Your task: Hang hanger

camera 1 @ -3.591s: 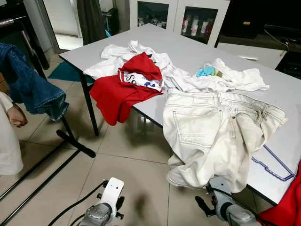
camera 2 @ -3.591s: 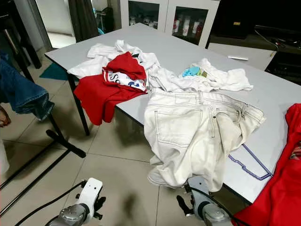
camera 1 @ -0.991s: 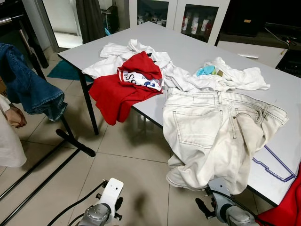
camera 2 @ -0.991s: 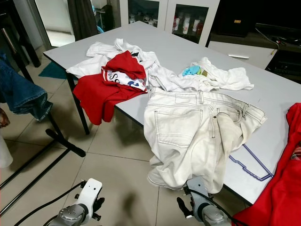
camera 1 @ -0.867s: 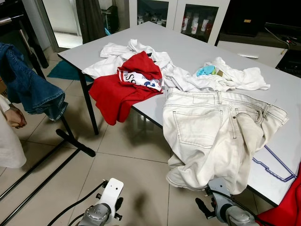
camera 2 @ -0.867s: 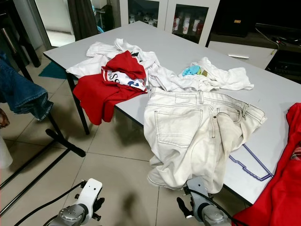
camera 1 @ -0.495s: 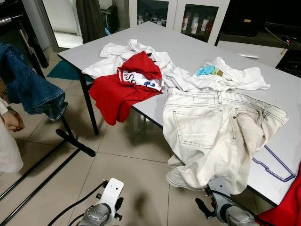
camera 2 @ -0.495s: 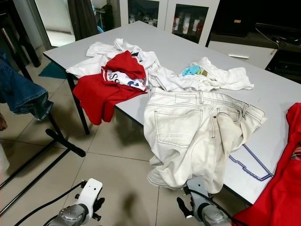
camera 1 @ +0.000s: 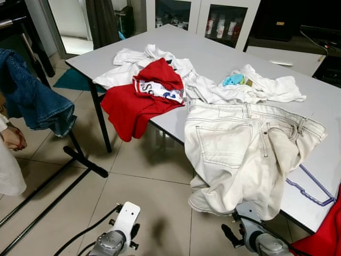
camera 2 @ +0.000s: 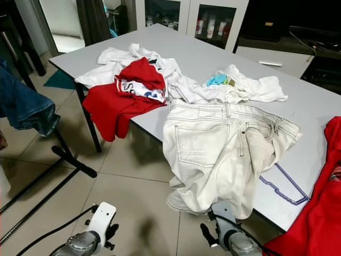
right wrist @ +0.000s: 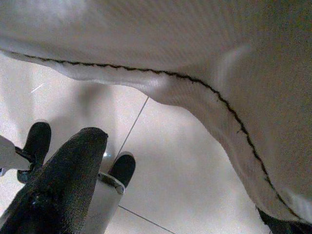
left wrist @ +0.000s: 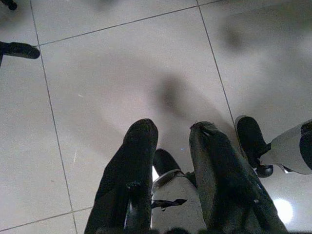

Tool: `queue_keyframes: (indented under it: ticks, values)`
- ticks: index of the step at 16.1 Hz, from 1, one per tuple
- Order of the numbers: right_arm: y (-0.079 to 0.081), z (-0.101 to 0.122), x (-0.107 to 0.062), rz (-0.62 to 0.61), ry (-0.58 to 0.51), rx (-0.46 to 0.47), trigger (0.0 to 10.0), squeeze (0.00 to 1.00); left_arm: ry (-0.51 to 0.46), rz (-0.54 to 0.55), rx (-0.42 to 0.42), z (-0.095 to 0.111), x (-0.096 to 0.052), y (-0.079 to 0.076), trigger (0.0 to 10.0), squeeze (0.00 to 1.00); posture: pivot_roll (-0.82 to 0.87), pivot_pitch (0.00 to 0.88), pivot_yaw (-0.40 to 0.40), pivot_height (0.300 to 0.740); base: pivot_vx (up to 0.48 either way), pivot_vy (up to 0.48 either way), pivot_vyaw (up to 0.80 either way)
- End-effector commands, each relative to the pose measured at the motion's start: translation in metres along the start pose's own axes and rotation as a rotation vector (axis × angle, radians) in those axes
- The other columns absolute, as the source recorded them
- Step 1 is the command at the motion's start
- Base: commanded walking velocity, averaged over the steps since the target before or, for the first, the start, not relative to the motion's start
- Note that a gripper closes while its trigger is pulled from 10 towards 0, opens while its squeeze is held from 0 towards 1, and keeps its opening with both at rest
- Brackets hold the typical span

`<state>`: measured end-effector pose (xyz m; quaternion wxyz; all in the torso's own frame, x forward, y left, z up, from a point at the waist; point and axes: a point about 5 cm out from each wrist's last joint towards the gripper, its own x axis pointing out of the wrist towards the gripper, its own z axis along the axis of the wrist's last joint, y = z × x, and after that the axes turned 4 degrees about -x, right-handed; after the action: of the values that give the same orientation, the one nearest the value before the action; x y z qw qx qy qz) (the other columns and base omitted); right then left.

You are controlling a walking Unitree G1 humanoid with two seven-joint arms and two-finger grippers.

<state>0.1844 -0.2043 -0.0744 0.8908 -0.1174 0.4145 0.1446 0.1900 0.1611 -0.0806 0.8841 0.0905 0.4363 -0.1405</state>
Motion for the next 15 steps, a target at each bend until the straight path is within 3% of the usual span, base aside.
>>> queue_keyframes:
  ticks: [1, 15]
  values:
    - [-0.0024, -0.0002, -0.0008, -0.014, -0.01, 0.003, 10.0, 0.0, 0.003, 0.001, 0.001, -0.0002, 0.0003, -0.0011, 10.0, 0.0, -0.04, 0.0, -0.045, 0.74, 0.0, 0.0, 0.0]
    - [-0.0032, 0.0007, -0.0008, -0.011, -0.009, -0.01, 10.0, 0.0, 0.006, 0.004, -0.003, -0.0015, 0.0, -0.001, 10.0, 0.0, -0.04, 0.0, -0.049, 0.74, 0.0, 0.0, 0.0]
